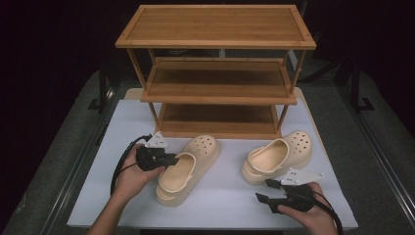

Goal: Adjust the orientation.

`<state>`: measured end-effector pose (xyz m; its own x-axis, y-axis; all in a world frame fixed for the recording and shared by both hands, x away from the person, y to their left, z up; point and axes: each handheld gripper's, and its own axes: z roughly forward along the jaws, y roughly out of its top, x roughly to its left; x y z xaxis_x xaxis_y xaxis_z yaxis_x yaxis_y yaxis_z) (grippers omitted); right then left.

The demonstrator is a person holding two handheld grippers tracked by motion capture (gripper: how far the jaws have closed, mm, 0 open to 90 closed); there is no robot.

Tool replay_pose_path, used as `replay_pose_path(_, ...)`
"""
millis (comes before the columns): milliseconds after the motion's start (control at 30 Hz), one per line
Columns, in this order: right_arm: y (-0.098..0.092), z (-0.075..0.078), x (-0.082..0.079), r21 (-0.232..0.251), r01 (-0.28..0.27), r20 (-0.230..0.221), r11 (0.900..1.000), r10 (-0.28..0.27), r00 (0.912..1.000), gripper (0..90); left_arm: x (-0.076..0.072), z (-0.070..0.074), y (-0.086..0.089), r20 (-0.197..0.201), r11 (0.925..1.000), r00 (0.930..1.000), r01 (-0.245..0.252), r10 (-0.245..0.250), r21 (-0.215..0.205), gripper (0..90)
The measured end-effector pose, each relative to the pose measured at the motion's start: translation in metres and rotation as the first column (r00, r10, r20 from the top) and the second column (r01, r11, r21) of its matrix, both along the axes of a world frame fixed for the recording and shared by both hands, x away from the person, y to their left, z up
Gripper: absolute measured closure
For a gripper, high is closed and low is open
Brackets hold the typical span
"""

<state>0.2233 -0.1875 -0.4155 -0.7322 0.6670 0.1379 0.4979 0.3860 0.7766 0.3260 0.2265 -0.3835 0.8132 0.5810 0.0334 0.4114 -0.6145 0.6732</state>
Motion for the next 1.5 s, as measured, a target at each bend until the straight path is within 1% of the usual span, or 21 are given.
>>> replay_pose_path(33, -0.003, 0.0, -0.001, -0.002, 0.008, 0.0, 1.0, -0.008, 1.0, 39.1, 0.0, 0.0, 0.0, 0.014, 0.9999, 0.9999, -0.008, 0.008, 0.008, 81.9)
replay_pose_path(167, -0.012, -0.001, -0.003, 0.0, 0.03, 0.001, 1.0, -0.03, 0.9995, 39.1, 0.0, 0.001, 0.001, 0.034, 0.9994, 0.9991, -0.026, 0.025, 0.023, 83.8)
replay_pose_path(200, -0.018, -0.001, -0.005, 0.0, 0.044, 0.0, 0.999, -0.044, 0.999, 39.1, 0.002, 0.0, 0.004, 0.029, 0.9994, 0.9991, -0.031, 0.031, 0.015, 84.1)
replay_pose_path(300, -0.023, -0.001, -0.006, -0.004, 0.06, -0.003, 0.998, -0.06, 0.9982, 39.1, 0.003, 0.0, 0.007, 0.023, 0.9993, 0.999, -0.037, 0.037, 0.001, 84.3)
replay_pose_path(533, -0.043, -0.006, -0.008, -0.021, 0.12, -0.008, 0.993, -0.12, 0.9927, 39.0, 0.002, 0.006, 0.02, 0.041, 0.9969, 0.9963, -0.074, 0.075, -0.026, 84.7)
replay_pose_path(633, -0.052, -0.008, -0.008, -0.028, 0.145, -0.016, 0.989, -0.146, 0.9892, 38.4, 0.001, 0.009, 0.029, 0.055, 0.9944, 0.9933, -0.1, 0.101, -0.036, 84.7)
replay_pose_path(667, -0.058, -0.009, -0.007, -0.04, 0.161, -0.017, 0.986, -0.162, 0.9866, 38.2, 0.0, 0.009, 0.036, 0.055, 0.9913, 0.9907, -0.121, 0.124, -0.05, 84.7)
replay_pose_path(767, -0.064, -0.011, -0.006, -0.051, 0.178, -0.015, 0.983, -0.179, 0.9837, 37.6, -0.002, 0.009, 0.043, 0.053, 0.9887, 0.9885, -0.139, 0.142, -0.055, 84.7)
replay_pose_path(800, -0.069, -0.013, -0.005, -0.068, 0.203, -0.016, 0.977, -0.204, 0.9788, 37.1, -0.003, 0.008, 0.049, 0.052, 0.9858, 0.9856, -0.158, 0.161, -0.056, 84.6)
replay_pose_path(867, -0.072, -0.015, -0.004, -0.076, 0.21, -0.015, 0.975, -0.212, 0.9772, 36.8, -0.004, 0.007, 0.053, 0.053, 0.9841, 0.9836, -0.169, 0.172, -0.054, 84.6)
replay_pose_path(967, -0.083, -0.019, 0.0, -0.1, 0.259, -0.01, 0.961, -0.261, 0.9653, 36.2, -0.008, 0.006, 0.063, 0.052, 0.9775, 0.9771, -0.203, 0.206, -0.056, 84.6)
replay_pose_path(1000, -0.086, -0.02, 0.001, -0.107, 0.273, -0.006, 0.956, -0.275, 0.9613, 36.2, -0.01, 0.006, 0.07, 0.058, 0.9733, 0.9724, -0.223, 0.226, -0.056, 84.6)
replay_pose_path(1033, -0.086, -0.02, 0.001, -0.107, 0.273, -0.006, 0.956, -0.275, 0.9613, 36.2, -0.01, 0.006, 0.07, 0.058, 0.9733, 0.9724, -0.223, 0.226, -0.056, 84.6)
replay_pose_path(1100, -0.091, -0.022, 0.003, -0.116, 0.293, -0.001, 0.949, -0.295, 0.9555, 35.7, -0.013, 0.005, 0.077, 0.061, 0.9689, 0.9676, -0.242, 0.245, -0.054, 84.6)
replay_pose_path(1167, -0.095, -0.024, 0.005, -0.128, 0.316, 0.003, 0.94, -0.319, 0.9479, 35.0, -0.016, 0.005, 0.083, 0.065, 0.9652, 0.9635, -0.257, 0.26, -0.048, 84.6)
replay_pose_path(1200, -0.098, -0.026, 0.007, -0.138, 0.337, 0.009, 0.932, -0.339, 0.9409, 34.0, -0.017, 0.004, 0.085, 0.065, 0.9634, 0.9616, -0.264, 0.267, -0.047, 84.6)
replay_pose_path(1233, -0.098, -0.026, 0.007, -0.138, 0.337, 0.009, 0.932, -0.339, 0.9409, 34.0, -0.019, 0.003, 0.088, 0.065, 0.9617, 0.9599, -0.27, 0.273, -0.048, 84.6)
replay_pose_path(1267, -0.101, -0.027, 0.008, -0.143, 0.359, 0.022, 0.922, -0.359, 0.9329, 32.9, -0.021, 0.002, 0.09, 0.061, 0.9605, 0.959, -0.274, 0.277, -0.049, 84.5)
replay_pose_path(1300, -0.101, -0.027, 0.008, -0.143, 0.359, 0.022, 0.922, -0.359, 0.9329, 32.9, -0.022, 0.001, 0.092, 0.059, 0.9588, 0.9576, -0.279, 0.282, -0.05, 84.5)
replay_pose_path(1400, -0.104, -0.029, 0.009, -0.15, 0.379, 0.032, 0.913, -0.378, 0.9252, 32.3, -0.025, -0.003, 0.095, 0.053, 0.9559, 0.9555, -0.287, 0.29, -0.063, 84.4)
replay_pose_path(1500, -0.106, -0.033, 0.01, -0.167, 0.389, 0.028, 0.906, -0.39, 0.9203, 31.6, -0.027, -0.004, 0.095, 0.053, 0.9571, 0.9568, -0.282, 0.286, -0.065, 84.0)
